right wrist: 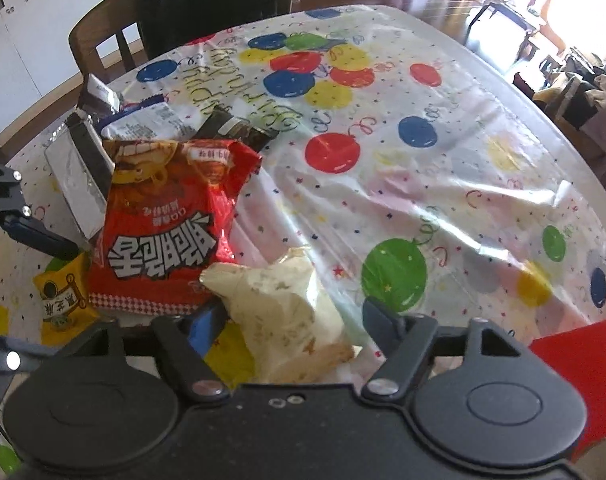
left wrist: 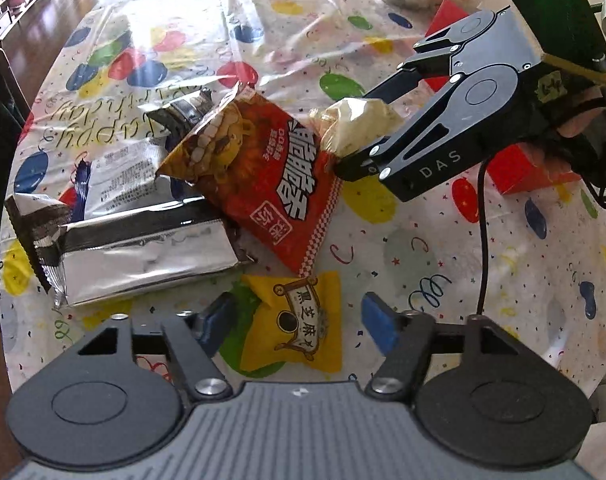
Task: Organize snacks
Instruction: 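Grasp the pale yellow bag with the right gripper while the left grasps the yellow candy packet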
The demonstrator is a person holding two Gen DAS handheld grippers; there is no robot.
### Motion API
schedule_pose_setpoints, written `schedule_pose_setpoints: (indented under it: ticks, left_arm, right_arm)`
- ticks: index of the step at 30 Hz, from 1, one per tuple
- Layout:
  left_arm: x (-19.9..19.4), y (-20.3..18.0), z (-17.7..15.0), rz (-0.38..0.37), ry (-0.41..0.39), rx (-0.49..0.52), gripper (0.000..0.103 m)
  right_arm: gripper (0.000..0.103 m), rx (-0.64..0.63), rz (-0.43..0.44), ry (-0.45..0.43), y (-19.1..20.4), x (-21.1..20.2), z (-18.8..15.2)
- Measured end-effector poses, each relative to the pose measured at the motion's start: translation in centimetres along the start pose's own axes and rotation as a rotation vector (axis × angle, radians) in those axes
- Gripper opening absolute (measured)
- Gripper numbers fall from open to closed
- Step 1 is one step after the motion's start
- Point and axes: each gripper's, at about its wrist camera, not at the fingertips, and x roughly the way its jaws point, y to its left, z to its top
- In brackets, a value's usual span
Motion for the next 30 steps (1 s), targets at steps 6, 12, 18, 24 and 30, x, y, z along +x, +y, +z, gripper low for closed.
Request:
schedule_pose_setpoints:
  ticks: [6, 12, 18, 24, 30]
  left_arm:
    - [0.0, -1.0, 0.0, 0.020, 0.000, 0.065, 0.054]
    - [-0.2, -1.4, -0.2, 0.031, -0.012, 0.081, 0.046]
    - [-0.3, -0.6, -0.1, 0.009, -0.013, 0.049, 0.042]
    - [-0.5, 0.0, -0.2, 0.011, -0.024, 0.007, 0.040]
    - [-0.9, 0.1, -0.8, 0.010, -0.033, -0.017, 0.038]
  right_arm:
    - [0.062, 0.042, 0.001, -0.010, -0.2, 0.0, -0.6]
    - [0.049, 0.111, -0.037, -0.034, -0.1, -0.6, -1.3]
    - [0.042, 0.205, -0.075, -0.060, 0.1, -1.4, -2.2]
    - [0.041, 0.289, -0.105, -0.086, 0.7, -3.1, -3.5]
    - [0.041, 0.378, -0.115, -0.120, 1.8, -5.8, -5.7]
